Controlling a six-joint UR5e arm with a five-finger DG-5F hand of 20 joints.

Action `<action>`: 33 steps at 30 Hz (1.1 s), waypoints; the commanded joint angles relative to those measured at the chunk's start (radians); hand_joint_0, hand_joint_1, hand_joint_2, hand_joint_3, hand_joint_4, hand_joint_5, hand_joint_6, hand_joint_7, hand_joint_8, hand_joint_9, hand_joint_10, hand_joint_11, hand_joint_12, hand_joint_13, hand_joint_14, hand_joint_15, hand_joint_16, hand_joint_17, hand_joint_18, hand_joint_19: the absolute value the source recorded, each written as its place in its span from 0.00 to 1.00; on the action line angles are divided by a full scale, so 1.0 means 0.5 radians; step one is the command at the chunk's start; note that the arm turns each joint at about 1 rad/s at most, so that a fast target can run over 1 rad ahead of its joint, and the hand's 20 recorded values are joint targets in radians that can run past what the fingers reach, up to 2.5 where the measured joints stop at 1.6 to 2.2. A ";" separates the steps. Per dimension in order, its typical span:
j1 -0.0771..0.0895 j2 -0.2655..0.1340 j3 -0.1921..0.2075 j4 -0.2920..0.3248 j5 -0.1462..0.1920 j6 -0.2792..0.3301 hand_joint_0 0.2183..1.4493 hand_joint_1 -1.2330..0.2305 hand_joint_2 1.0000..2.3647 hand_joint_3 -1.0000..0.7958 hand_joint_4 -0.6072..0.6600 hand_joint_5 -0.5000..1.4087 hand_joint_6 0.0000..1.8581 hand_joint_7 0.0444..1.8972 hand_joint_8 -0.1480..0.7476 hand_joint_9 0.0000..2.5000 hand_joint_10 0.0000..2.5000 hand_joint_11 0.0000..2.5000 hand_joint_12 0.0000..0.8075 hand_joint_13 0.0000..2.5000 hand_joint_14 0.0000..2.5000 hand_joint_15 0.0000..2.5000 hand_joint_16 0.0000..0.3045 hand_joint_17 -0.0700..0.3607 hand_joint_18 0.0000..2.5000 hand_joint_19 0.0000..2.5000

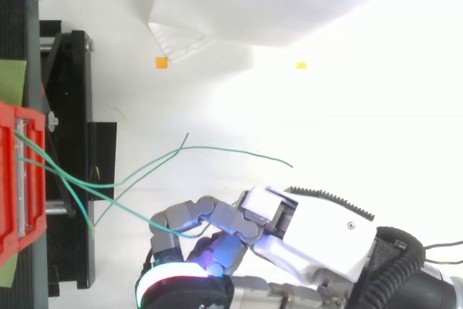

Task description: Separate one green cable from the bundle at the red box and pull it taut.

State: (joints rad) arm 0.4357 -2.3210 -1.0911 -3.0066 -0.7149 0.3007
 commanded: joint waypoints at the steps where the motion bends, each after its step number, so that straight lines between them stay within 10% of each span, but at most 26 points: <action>1: 0.000 0.000 0.001 -0.003 0.000 0.000 0.15 0.55 0.00 0.43 0.63 0.23 0.47 0.80 0.62 0.55 0.12 0.59 0.56 0.40 0.00 0.44 0.29 0.63 0.28 0.32; 7: 0.000 0.000 0.001 -0.006 0.000 0.003 0.12 0.55 0.00 0.33 0.70 0.21 0.47 0.79 0.61 0.49 0.07 0.62 0.51 0.34 0.01 0.42 0.26 0.58 0.22 0.31; 33: -0.003 0.000 0.001 -0.009 -0.006 0.012 0.19 0.37 0.01 0.47 0.85 0.16 0.49 0.70 0.66 0.34 0.12 0.57 0.49 0.23 0.01 0.36 0.26 0.57 0.11 0.27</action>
State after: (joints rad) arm 0.4335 -2.3209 -1.0908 -3.0112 -0.7179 0.3064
